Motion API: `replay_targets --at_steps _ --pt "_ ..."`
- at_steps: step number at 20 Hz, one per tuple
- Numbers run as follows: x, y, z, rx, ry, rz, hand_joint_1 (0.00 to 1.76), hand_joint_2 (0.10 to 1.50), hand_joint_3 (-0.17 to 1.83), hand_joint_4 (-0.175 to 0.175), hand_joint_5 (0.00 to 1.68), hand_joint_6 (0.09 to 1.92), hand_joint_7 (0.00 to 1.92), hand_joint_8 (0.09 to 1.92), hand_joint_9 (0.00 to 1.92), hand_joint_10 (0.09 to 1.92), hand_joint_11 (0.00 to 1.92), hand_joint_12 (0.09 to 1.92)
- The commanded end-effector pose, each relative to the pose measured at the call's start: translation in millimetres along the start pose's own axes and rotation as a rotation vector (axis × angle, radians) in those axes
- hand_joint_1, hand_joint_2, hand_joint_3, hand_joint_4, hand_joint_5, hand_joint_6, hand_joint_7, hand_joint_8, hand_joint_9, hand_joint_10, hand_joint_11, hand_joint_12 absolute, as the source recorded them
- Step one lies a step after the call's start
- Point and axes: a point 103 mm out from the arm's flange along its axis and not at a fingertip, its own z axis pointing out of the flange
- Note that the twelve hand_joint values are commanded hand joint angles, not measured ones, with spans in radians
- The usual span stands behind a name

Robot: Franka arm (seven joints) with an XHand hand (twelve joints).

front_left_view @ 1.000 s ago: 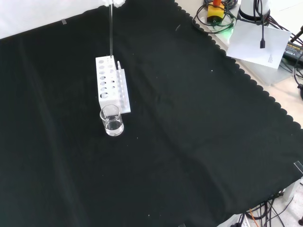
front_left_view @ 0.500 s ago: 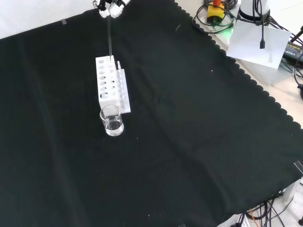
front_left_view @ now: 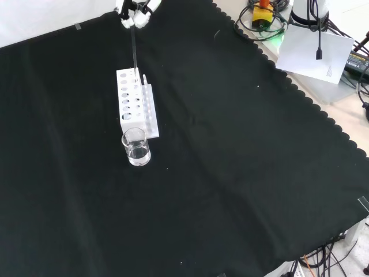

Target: Put the glass rod back on the white test tube rack.

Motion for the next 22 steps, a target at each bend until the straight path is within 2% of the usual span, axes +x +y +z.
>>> replay_targets --at_steps 1,8,13,22 --pt "-3.5 4.6 20.4 0.029 0.003 0.001 1.27 1.13 0.00 -0.175 0.95 0.74 0.97 1.33 1.57 0.98 1.58 0.84" --pt "-12.1 12.9 28.4 0.065 -0.016 -0.003 1.27 1.13 0.00 -0.175 0.95 0.74 0.97 1.33 1.57 0.98 1.58 0.83" --pt "-6.5 27.1 33.1 0.122 -0.040 -0.026 1.27 1.13 0.00 -0.175 0.95 0.74 0.98 1.33 1.57 0.98 1.58 0.83" --pt "-11.7 32.6 42.7 0.140 -0.024 -0.021 1.27 1.13 0.00 -0.175 0.94 0.75 0.98 1.33 1.57 0.98 1.58 0.83"
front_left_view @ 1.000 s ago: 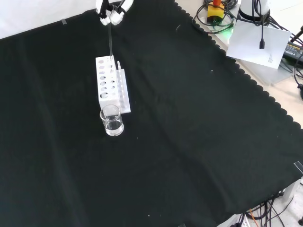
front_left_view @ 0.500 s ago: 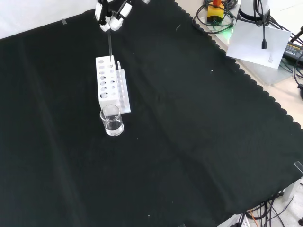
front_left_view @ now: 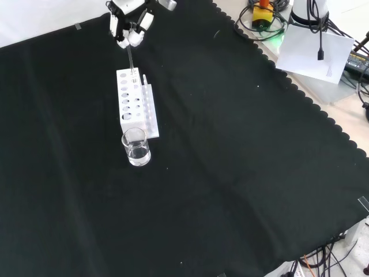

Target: Put the glass rod back on the white test tube rack.

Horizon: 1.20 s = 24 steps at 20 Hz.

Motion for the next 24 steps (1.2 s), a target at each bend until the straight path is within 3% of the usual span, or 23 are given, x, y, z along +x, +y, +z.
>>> replay_targets --at_steps 1,11,16,17,20,24 --pt "-3.8 0.2 5.5 0.011 0.012 0.003 1.27 1.13 0.00 -0.175 0.94 0.75 0.98 1.33 1.57 0.98 1.58 0.83" --pt "-16.1 -1.0 15.0 0.035 0.057 0.004 1.27 1.13 0.00 -0.175 0.94 0.76 0.99 1.31 1.57 0.98 1.59 0.83" --pt "-14.5 -1.7 11.2 0.039 0.073 -0.008 1.29 1.09 -0.03 -0.175 0.94 0.86 1.17 0.93 1.63 0.94 1.67 0.76" --pt "-13.4 -2.3 9.3 0.037 0.072 -0.011 1.33 1.08 -0.08 -0.175 0.87 0.92 1.18 0.85 1.65 0.93 1.70 0.75" --pt "-11.5 -4.1 5.1 0.032 0.059 -0.012 1.44 0.98 -0.16 -0.175 0.66 1.01 0.99 0.92 1.70 0.94 1.75 0.77" --pt "-9.4 -7.4 -1.6 0.014 0.054 -0.012 1.49 0.94 -0.17 -0.175 0.50 0.98 0.88 0.94 1.73 0.95 1.83 0.83"
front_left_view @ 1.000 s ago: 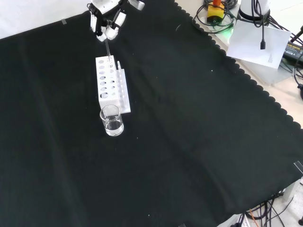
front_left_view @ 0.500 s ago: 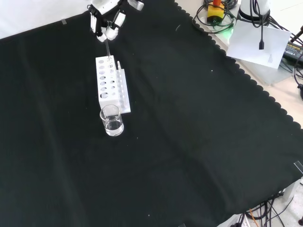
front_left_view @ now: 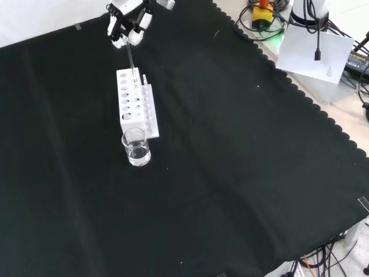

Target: Put the glass rod back on the white test tube rack.

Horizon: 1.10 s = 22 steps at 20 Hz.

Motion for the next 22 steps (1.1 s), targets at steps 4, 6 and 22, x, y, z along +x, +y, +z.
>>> replay_targets --at_steps 4,6,22 --pt "1.7 -7.7 -8.8 -0.021 -0.013 0.004 1.49 0.93 -0.17 -0.175 0.46 0.96 0.84 0.92 1.74 0.95 1.85 0.87" --pt "0.8 -9.5 -10.9 -0.025 -0.016 0.007 1.50 0.92 -0.17 -0.175 0.46 0.95 0.84 0.92 1.75 0.95 1.85 0.88" --pt "13.5 -9.1 -26.7 -0.064 -0.031 0.008 1.52 0.93 -0.17 -0.175 0.47 0.94 0.79 0.90 1.74 0.95 1.85 0.90"
